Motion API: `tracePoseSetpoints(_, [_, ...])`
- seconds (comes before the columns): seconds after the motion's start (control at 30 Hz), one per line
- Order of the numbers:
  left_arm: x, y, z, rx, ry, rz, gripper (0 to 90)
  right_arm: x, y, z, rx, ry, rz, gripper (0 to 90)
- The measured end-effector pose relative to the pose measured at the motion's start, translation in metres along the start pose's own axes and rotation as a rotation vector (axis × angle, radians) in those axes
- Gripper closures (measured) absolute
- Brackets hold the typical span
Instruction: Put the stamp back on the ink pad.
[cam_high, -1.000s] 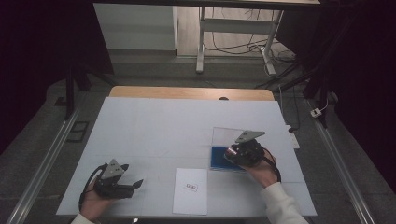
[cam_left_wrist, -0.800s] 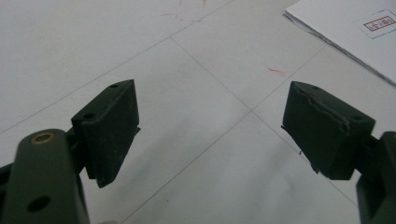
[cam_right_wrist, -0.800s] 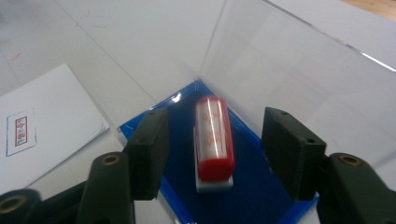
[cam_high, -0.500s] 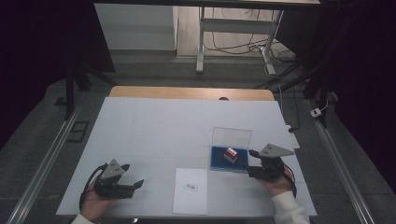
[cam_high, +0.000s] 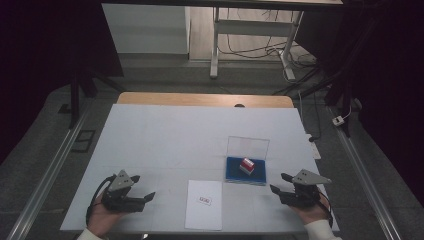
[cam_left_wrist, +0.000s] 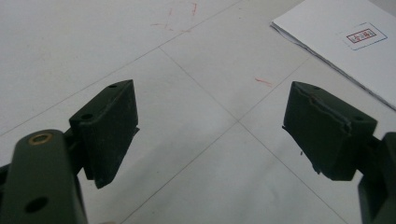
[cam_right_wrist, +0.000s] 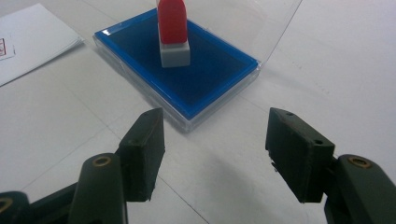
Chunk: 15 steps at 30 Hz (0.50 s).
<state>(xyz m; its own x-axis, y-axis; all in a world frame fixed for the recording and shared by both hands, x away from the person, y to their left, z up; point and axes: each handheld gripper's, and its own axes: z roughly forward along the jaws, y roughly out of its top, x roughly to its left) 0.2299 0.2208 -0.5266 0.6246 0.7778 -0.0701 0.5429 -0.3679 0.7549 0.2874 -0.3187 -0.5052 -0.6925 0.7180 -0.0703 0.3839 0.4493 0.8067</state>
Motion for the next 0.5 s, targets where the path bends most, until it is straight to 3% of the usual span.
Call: tracePoseSetpoints(0.5, [-0.0006,-0.0005,-0.0003,0.0,0.002,0.002,17.9,0.0017,0.0017,0.0036,0.008,0.01,-0.022,38.0])
